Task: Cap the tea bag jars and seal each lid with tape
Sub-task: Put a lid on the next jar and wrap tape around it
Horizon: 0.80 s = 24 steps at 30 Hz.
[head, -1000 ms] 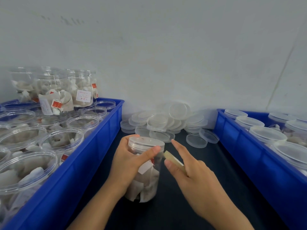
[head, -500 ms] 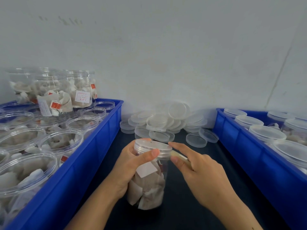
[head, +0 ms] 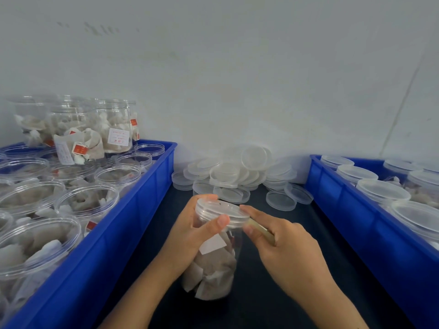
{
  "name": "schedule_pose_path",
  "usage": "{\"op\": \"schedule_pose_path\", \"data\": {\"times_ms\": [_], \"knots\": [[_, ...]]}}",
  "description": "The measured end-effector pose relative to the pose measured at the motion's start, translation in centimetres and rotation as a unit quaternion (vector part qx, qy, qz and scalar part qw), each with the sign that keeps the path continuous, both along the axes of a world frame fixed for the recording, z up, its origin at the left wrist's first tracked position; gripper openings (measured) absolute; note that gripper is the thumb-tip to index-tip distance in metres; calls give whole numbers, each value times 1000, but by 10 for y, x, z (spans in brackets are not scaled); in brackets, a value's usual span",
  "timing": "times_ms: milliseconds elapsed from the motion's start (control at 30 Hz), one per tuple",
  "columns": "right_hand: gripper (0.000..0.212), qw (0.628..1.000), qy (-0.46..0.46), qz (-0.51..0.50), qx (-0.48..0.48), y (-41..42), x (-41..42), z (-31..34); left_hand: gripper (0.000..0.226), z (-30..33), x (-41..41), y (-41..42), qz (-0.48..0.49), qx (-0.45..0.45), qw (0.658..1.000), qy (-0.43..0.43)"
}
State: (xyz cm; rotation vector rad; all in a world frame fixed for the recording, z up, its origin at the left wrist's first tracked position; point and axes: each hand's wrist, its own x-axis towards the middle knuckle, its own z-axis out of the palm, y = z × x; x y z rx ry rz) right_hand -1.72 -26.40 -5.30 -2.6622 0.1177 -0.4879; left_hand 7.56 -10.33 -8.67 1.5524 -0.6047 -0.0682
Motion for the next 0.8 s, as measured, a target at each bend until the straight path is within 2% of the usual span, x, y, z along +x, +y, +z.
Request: {"op": "schedule_pose_path", "data": {"times_ms": [100,167,233,333,400,500,600,667,800], "knots": [[39,999,-25,-23,11,1,1,-4,66,1,-5,-2,106,55,988,-94],[40,999,-33,-36,7,2,0,-7,81,3,-10,-4,149,114,973,-137],[41,998,-37,-43,8,5,0,-10,100,4,-15,-9,160,145,968,-125],[43,999,-39,-28,20,7,-2,-11,110,6,-15,-13,164,156,969,-96],[45,999,-39,-1,27,9,-4,-10,107,7,-14,-11,157,122,977,-71],[47,998,-33,38,27,13,-7,-6,90,8,-10,-7,131,37,991,-8],[51,998,-36,34,35,18,-10,-1,85,8,-4,0,90,-34,994,49],[58,999,-40,26,20,20,-11,2,81,8,0,4,68,-51,994,62],[57,999,-50,1,-20,10,-9,5,85,5,2,7,22,-54,997,54]]}}
